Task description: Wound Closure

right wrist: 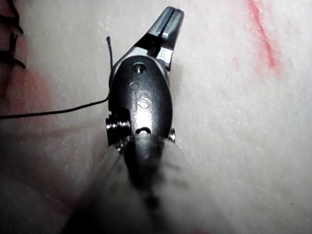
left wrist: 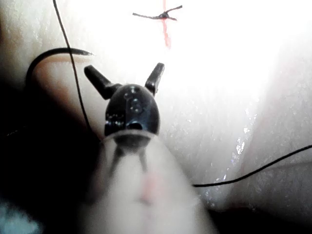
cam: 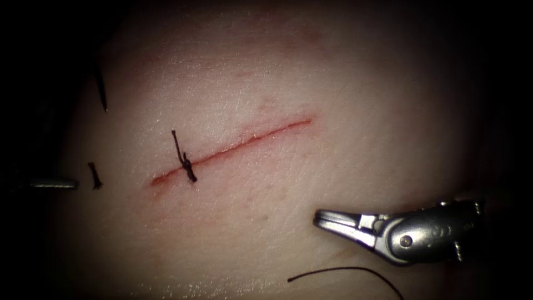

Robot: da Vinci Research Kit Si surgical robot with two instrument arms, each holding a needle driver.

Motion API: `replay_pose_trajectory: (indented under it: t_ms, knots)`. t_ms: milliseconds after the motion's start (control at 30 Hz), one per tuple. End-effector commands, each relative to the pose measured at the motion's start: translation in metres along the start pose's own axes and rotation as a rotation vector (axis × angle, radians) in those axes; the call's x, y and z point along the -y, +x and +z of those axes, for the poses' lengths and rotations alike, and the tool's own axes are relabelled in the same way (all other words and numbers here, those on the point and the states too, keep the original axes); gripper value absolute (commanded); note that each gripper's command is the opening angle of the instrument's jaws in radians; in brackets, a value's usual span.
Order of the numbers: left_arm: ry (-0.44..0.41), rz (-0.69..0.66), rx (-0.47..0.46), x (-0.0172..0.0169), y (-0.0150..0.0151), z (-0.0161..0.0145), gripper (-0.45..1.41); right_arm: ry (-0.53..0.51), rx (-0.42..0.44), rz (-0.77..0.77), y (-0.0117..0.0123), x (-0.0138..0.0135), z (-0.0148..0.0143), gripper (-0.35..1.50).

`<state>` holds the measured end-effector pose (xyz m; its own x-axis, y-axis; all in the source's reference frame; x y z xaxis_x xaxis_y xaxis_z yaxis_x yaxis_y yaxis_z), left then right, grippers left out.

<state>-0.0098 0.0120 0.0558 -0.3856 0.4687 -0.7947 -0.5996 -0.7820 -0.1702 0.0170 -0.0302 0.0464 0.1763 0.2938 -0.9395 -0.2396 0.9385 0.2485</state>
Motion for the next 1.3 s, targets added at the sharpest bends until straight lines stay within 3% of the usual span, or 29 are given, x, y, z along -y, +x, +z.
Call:
replay_pose_trajectory:
  t_ms: [33,133,267,333,533,700,967,1133,1300]
  knots:
    - [0.002,0.021,-0.008,-0.0005,-0.0005,0.0012,1.04,-0.007,0.012,0.004,-0.0006,0.0012,0.0004,0.78]
    - [0.009,0.022,-0.009,0.0,-0.0004,0.0024,1.04,-0.013,0.016,0.005,-0.0006,0.001,0.0005,0.99]
    - [-0.004,0.034,0.014,0.0007,-0.001,0.0036,1.03,-0.017,0.019,0.005,-0.0009,0.0008,0.0007,0.94]
    - [0.0,0.009,0.074,0.001,-0.0017,0.0041,1.01,-0.025,0.025,0.01,-0.001,0.0007,0.0008,0.89]
    - [-0.024,0.033,0.116,0.0015,-0.0032,0.0054,0.96,-0.033,0.032,0.015,-0.0011,0.0008,0.0007,0.94]
    - [-0.041,-0.015,0.192,0.0021,-0.0044,0.0066,0.96,-0.053,0.045,0.022,-0.0011,0.0008,0.0008,0.96]
    - [-0.043,-0.082,0.216,0.0037,-0.0055,0.0084,0.96,-0.056,0.044,0.032,-0.0015,0.0015,0.0009,0.98]
    - [-0.042,-0.079,0.219,0.0034,-0.0056,0.0082,0.98,-0.058,0.04,0.036,-0.0021,0.0019,0.0008,0.98]
    - [-0.015,-0.07,0.202,0.0011,-0.0039,0.0063,0.98,-0.058,0.041,0.034,-0.0027,0.0022,0.0009,0.98]
